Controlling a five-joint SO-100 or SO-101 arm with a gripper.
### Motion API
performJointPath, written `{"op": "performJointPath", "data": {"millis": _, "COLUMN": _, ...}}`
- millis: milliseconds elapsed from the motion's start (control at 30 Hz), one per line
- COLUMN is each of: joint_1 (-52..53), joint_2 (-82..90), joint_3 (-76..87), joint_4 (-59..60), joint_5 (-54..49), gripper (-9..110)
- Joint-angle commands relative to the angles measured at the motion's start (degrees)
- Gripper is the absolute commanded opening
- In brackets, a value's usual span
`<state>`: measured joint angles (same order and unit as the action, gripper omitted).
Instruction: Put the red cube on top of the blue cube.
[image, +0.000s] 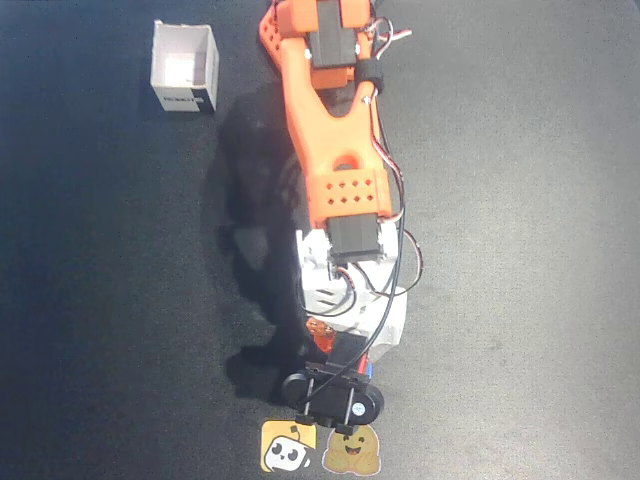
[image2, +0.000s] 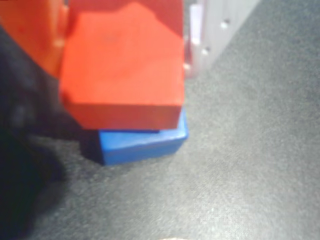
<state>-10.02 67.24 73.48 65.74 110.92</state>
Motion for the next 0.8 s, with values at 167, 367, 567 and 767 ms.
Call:
{"op": "performJointPath", "data": {"millis": 167, "joint_1": -1.0, "joint_2": -0.4, "joint_3": -0.4, "joint_4": -1.2, "joint_5": -2.0, "gripper": 6}}
{"op": "performJointPath", "data": {"millis": 367, "joint_1": -1.2, "joint_2": -0.9, "joint_3": -0.3, "joint_4": -1.3, "joint_5": -4.2, "gripper": 6}}
{"op": "performJointPath", "data": {"millis": 567, "joint_1": -1.3, "joint_2": -0.9, "joint_3": -0.3, "joint_4": -1.2, "joint_5": -7.4, "gripper": 6}}
{"op": "performJointPath", "data": {"millis": 767, "joint_1": -1.6, "joint_2": -0.9, "joint_3": 0.3, "joint_4": -1.3, "joint_5": -8.5, "gripper": 6}}
